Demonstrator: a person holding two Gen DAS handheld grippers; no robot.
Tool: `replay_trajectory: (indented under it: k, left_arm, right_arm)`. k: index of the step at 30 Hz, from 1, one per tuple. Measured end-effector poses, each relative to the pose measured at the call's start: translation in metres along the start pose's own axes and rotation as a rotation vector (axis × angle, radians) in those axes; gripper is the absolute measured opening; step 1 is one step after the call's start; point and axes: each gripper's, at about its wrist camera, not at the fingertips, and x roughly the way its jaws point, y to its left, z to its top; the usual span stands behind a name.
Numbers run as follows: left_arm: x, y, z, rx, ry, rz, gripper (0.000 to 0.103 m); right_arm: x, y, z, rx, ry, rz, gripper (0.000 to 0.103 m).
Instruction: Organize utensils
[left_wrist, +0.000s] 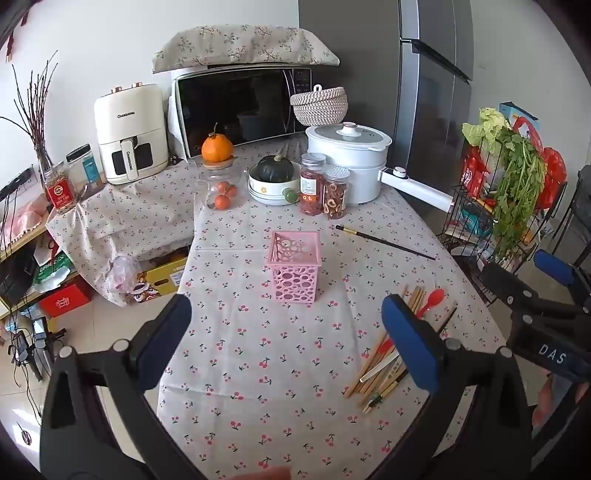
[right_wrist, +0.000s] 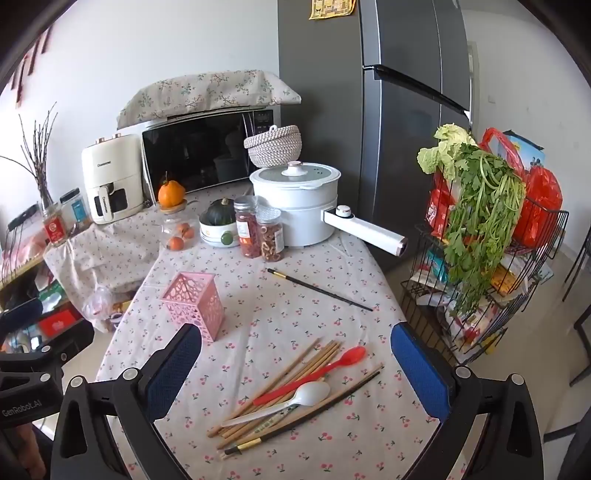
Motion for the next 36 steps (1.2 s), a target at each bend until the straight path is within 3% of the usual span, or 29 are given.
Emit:
replay_trajectory:
  k: [15, 36]
  left_arm:
    - [0.002, -0.005, -0.012, 0.008, -0.005, 0.003, 0.102]
    - [0.003, 0.0, -0.003, -0.013, -0.005, -0.003, 0.102]
  right_arm:
    - [-0.002, -0.002, -0.001, 0.011, -0.012, -0.007, 0.103]
    - [-0.001, -0.003, -0.002, 0.013, -0.014, -0.004, 0.103]
